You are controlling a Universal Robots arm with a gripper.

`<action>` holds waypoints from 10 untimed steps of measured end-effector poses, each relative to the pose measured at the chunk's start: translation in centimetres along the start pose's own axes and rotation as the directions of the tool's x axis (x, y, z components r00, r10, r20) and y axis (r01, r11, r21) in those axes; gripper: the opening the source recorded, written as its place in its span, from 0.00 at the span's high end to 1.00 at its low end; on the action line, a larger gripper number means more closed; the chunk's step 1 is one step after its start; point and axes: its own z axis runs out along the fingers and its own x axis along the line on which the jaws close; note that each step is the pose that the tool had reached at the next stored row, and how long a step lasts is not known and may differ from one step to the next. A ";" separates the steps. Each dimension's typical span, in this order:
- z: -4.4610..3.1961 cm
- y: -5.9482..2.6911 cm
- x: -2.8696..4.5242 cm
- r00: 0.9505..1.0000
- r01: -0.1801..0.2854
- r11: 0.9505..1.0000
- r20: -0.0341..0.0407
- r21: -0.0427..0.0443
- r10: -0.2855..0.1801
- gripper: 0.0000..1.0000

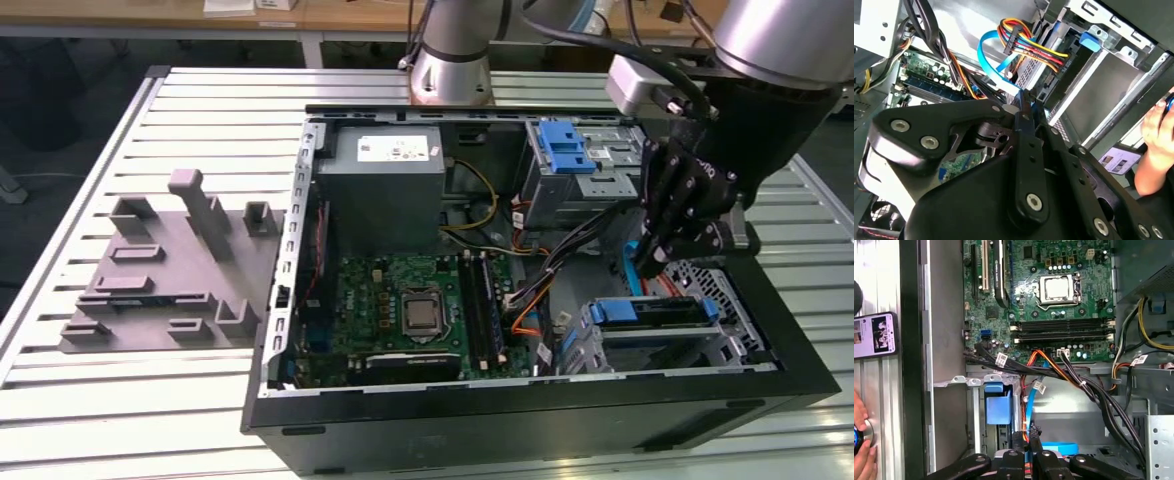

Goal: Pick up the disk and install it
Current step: 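Insert the second disk wire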

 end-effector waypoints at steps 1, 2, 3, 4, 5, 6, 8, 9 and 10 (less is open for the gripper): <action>0.04 0.00 0.04 1.000 0.000 1.000 0.000 0.000 0.000 0.84; 0.08 -0.01 0.10 1.000 0.000 1.000 0.000 0.001 0.000 0.84; 0.14 -0.02 0.18 1.000 0.000 1.000 0.000 0.001 0.000 0.84; 0.21 -0.02 0.30 1.000 0.000 1.000 0.000 0.001 0.000 0.84; 0.35 -0.04 0.56 1.000 0.000 1.000 0.000 0.002 0.000 0.84; 0.41 -0.05 0.71 1.000 0.000 1.000 0.000 0.002 0.000 0.84; 0.49 -0.05 0.95 1.000 0.000 1.000 0.000 0.002 0.000 0.84; 0.50 -0.06 1.02 1.000 0.000 1.000 0.000 0.002 0.000 0.84; 0.51 -0.06 1.05 1.000 0.000 1.000 0.000 0.002 0.000 0.84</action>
